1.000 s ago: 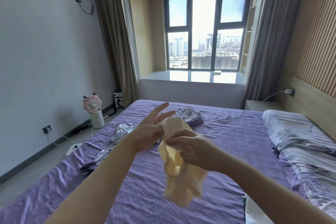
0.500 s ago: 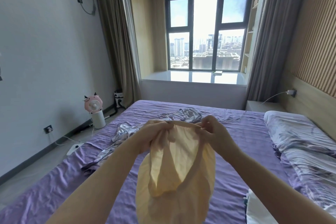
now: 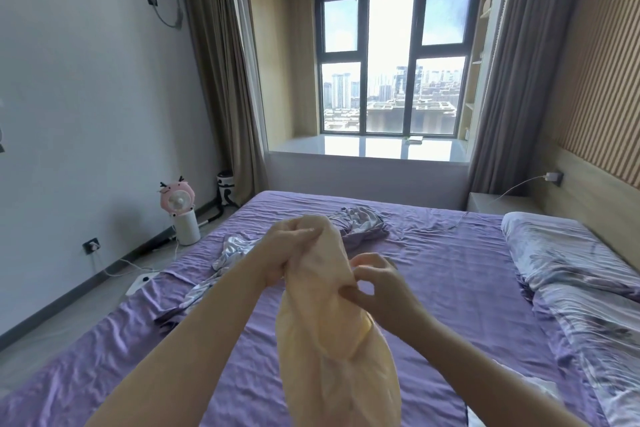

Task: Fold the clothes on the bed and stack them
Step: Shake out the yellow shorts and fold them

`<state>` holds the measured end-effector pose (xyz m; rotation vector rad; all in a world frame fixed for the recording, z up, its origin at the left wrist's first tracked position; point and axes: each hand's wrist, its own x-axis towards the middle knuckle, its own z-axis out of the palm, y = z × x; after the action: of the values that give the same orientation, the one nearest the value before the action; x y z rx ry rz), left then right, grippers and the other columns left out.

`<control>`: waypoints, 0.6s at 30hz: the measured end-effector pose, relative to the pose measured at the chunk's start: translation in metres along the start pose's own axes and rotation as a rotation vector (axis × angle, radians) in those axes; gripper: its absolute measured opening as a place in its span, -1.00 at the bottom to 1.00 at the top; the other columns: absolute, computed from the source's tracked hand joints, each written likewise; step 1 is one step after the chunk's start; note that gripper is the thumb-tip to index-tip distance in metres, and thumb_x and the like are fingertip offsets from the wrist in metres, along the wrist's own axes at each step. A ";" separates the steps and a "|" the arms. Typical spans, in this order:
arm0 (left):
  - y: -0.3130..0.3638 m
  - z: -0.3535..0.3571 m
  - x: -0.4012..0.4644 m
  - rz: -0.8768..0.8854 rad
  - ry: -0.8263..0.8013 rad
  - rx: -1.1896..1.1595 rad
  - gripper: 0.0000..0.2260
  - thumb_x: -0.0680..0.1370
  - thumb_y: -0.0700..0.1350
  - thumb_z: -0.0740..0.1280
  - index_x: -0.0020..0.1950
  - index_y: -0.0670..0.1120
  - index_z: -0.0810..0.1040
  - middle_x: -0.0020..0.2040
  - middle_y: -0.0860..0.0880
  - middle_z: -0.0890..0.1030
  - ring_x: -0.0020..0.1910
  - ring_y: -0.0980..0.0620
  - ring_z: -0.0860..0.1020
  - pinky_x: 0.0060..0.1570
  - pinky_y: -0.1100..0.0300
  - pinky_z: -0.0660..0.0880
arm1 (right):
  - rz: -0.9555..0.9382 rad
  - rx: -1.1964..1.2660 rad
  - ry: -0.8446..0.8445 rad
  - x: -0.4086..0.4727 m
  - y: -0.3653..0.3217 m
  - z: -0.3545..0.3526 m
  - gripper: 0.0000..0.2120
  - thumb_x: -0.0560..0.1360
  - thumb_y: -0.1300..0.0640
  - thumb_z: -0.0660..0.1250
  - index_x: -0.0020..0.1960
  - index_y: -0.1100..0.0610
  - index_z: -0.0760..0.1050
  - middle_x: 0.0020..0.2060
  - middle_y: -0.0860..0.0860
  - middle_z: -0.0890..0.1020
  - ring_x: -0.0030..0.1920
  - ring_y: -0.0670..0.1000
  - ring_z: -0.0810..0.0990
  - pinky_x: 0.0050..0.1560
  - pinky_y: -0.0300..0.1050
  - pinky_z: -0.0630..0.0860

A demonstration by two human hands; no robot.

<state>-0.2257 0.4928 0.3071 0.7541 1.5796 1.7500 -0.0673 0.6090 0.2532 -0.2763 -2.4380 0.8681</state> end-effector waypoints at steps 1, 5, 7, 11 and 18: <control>-0.001 -0.005 0.001 0.008 0.088 0.231 -0.96 0.51 -0.20 0.37 -0.07 -0.13 0.60 -0.17 -0.09 0.63 -0.25 0.04 0.60 -0.31 0.24 0.51 | 0.039 0.053 0.032 0.002 -0.002 -0.003 -0.88 0.41 0.16 0.45 -0.17 0.22 0.60 -0.04 0.04 0.57 0.03 0.01 0.47 -0.01 -0.27 0.32; -0.017 -0.013 -0.005 0.147 0.396 1.059 -0.70 0.45 -0.07 0.41 0.14 -0.08 0.51 0.04 -0.01 0.52 0.07 -0.01 0.50 0.00 0.24 0.34 | 0.109 0.087 0.069 0.013 -0.012 -0.016 -0.96 0.45 0.09 0.39 -0.17 0.02 0.60 -0.36 -0.10 0.57 -0.32 -0.09 0.47 -0.27 -0.26 0.37; -0.024 -0.001 -0.016 0.496 0.389 0.997 -0.71 0.43 -0.02 0.41 0.11 -0.05 0.56 0.04 0.03 0.55 0.07 0.03 0.50 0.04 0.29 0.30 | 0.132 0.138 0.109 0.018 -0.015 -0.018 -0.96 0.46 0.07 0.38 -0.16 0.00 0.61 -0.37 -0.09 0.60 -0.34 -0.10 0.51 -0.27 -0.19 0.46; -0.029 0.038 -0.031 0.365 0.059 0.825 -0.69 0.45 0.19 0.31 0.14 0.12 0.50 -0.03 0.12 0.61 -0.11 0.15 0.60 -0.07 0.15 0.55 | 0.246 0.374 0.209 0.024 -0.019 -0.020 -0.89 0.45 0.17 0.41 -0.19 0.02 0.51 -0.31 0.06 0.67 -0.30 0.05 0.64 -0.27 0.01 0.62; -0.022 0.036 -0.018 0.303 0.040 0.439 -0.93 0.47 -0.26 0.39 -0.19 -0.18 0.54 -0.34 0.01 0.48 -0.35 0.14 0.43 -0.35 0.28 0.38 | 0.122 0.185 0.116 0.000 -0.003 -0.021 -0.76 0.36 0.11 0.48 -0.04 0.01 0.48 -0.20 -0.11 0.64 -0.16 -0.15 0.59 -0.15 -0.30 0.50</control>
<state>-0.1843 0.5027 0.2893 1.2285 1.9922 1.6406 -0.0562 0.6178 0.2691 -0.3981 -2.2354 1.0920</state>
